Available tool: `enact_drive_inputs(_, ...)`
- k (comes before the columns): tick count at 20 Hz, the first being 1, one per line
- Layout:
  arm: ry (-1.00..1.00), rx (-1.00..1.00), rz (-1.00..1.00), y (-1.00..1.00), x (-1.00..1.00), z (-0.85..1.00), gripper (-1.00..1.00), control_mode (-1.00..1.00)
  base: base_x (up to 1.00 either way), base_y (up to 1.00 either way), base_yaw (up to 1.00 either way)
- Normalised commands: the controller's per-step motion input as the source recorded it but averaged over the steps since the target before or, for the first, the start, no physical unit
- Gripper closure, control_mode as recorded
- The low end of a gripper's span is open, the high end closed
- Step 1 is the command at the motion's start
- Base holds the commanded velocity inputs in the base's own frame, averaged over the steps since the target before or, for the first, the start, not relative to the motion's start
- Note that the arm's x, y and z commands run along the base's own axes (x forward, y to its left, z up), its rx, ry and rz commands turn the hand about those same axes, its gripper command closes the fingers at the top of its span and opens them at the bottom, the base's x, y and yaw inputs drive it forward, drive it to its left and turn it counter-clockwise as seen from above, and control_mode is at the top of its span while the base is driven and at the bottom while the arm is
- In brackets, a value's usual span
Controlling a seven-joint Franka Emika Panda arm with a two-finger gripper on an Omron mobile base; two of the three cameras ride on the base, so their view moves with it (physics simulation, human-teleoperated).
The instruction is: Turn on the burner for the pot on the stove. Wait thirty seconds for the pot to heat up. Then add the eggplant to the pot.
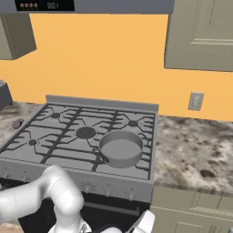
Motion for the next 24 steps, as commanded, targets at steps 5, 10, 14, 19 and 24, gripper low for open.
enact_drive_inputs(5,0.00,0.00,0.00,0.00,0.00,0.00,1.00,-1.00,0.00,0.00,0.00)
enact_drive_inputs(10,0.00,0.00,0.00,0.00,0.00,0.00,1.00,-1.00,0.00,0.00,0.00)
enact_drive_inputs(14,0.00,0.00,0.00,0.00,0.00,0.00,1.00,-1.00,0.00,0.00,0.00)
enact_drive_inputs(19,0.00,0.00,0.00,0.00,0.00,0.00,1.00,-1.00,0.00,0.00,0.00)
enact_drive_inputs(24,0.00,0.00,0.00,0.00,0.00,0.00,1.00,-1.00,0.00,0.00,0.00)
